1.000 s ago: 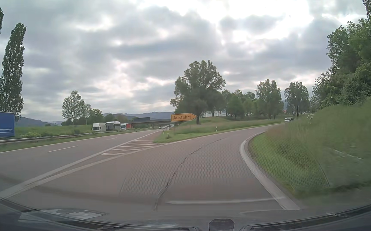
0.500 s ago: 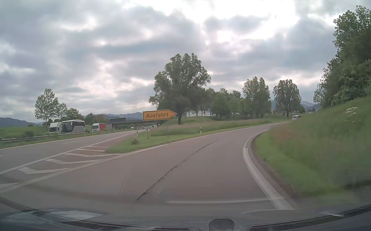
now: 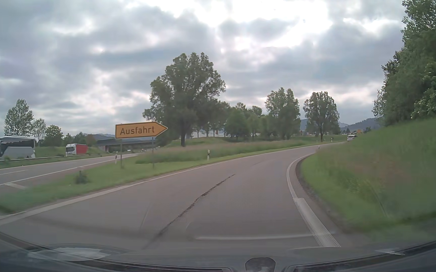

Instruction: Follow the waypoints while adhering to traffic rules and regulations

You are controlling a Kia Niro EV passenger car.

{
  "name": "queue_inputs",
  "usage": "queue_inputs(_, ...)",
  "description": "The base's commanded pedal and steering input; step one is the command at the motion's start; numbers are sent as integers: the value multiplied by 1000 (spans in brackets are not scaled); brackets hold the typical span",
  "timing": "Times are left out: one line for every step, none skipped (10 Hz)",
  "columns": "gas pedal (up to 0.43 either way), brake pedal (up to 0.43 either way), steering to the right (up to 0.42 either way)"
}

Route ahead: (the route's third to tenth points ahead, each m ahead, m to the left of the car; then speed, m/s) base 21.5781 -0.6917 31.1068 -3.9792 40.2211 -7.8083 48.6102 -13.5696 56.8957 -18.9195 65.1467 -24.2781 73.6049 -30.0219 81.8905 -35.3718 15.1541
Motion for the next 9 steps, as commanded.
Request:
queue_inputs(0,18,60)
queue_inputs(0,18,60)
queue_inputs(0,12,61)
queue_inputs(0,12,60)
queue_inputs(0,6,56)
queue_inputs(0,6,51)
queue_inputs(0,6,48)
queue_inputs(0,0,48)
queue_inputs(0,0,47)
